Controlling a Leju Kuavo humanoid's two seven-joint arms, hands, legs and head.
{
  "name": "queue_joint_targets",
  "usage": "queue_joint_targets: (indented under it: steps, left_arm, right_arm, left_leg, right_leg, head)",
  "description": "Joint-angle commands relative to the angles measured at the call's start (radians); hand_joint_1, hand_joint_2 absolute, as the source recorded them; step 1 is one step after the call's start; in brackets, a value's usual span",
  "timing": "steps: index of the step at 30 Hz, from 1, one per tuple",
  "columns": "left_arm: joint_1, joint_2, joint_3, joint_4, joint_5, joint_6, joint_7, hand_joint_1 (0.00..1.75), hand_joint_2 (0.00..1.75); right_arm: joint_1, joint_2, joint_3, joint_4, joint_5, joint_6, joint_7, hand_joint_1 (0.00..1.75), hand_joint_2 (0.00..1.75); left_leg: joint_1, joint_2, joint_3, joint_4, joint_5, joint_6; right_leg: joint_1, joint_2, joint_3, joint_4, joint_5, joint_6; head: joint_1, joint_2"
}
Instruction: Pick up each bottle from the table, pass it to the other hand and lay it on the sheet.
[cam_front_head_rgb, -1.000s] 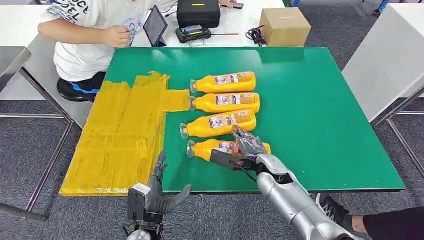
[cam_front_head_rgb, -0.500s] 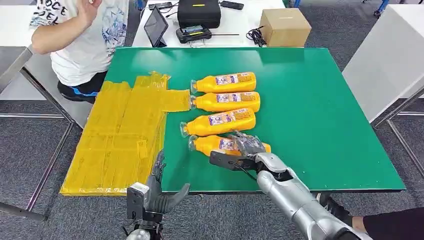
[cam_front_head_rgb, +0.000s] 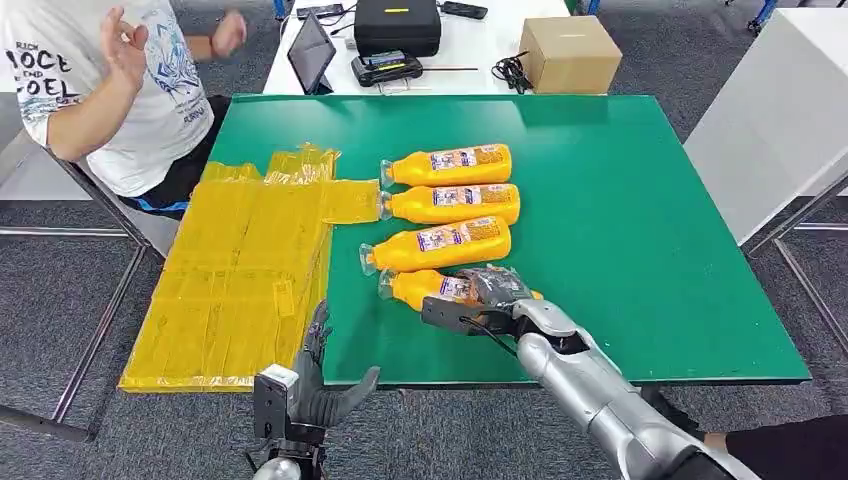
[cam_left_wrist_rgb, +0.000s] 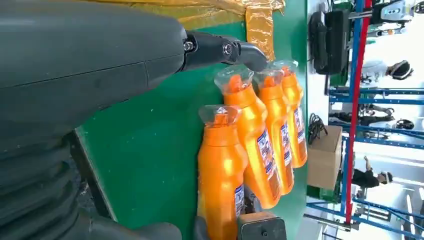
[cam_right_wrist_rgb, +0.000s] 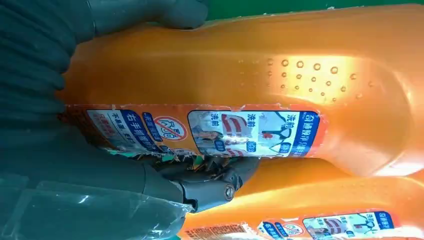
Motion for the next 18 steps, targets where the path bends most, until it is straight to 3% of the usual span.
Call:
queue_joint_targets:
  steps: [1,5,9,11,18]
  left_arm:
    - [-0.044,-0.003,0.007,0.084,0.009,0.006,-0.01,0.0,1.75]
    - [-0.059,-0.001,-0.003,0.115,0.029,-0.001,-0.028,0.0,1.75]
    - [-0.05,0.001,-0.004,0.09,0.037,0.002,-0.04,0.0,1.75]
    - [-0.043,0.0,-0.007,0.072,0.037,0.005,-0.034,0.0,1.75]
    - [-0.044,0.001,-0.008,0.073,0.038,0.005,-0.033,0.0,1.75]
  right_arm:
    - [-0.019,-0.047,0.062,0.139,-0.084,0.045,-0.045,1.75,1.75]
    - [0.024,-0.08,0.011,0.006,-0.256,0.039,-0.232,1.75,1.75]
    - [0.172,-0.029,-0.104,-0.29,-0.24,-0.147,-0.391,1.75,1.75]
    - [0.204,-0.001,-0.127,-0.36,-0.22,-0.159,-0.39,1.75,1.75]
    - [0.2,-0.004,-0.136,-0.341,-0.219,-0.153,-0.396,1.75,1.75]
  left_leg:
    - [0.0,-0.003,0.004,-0.002,0.0,0.0]
    - [0.0,-0.003,0.004,-0.001,0.0,0.0]
    - [0.001,-0.003,0.006,-0.002,0.0,-0.001]
    - [0.0,0.002,0.004,-0.001,-0.002,-0.001]
    - [0.001,-0.001,0.002,-0.001,-0.002,-0.001]
  right_leg:
    - [0.001,-0.003,0.005,-0.002,-0.001,-0.001]
    - [0.0,-0.004,0.005,-0.002,-0.001,-0.001]
    - [0.001,-0.004,0.008,-0.003,-0.001,-0.001]
    - [0.001,0.001,0.004,-0.001,0.0,-0.001]
    - [0.002,-0.001,0.002,0.0,-0.002,-0.001]
  head:
    - [0.0,0.0]
    - [0.0,0.0]
    - [0.001,0.0]
    - [0.0,0.0]
    - [0.0,0.0]
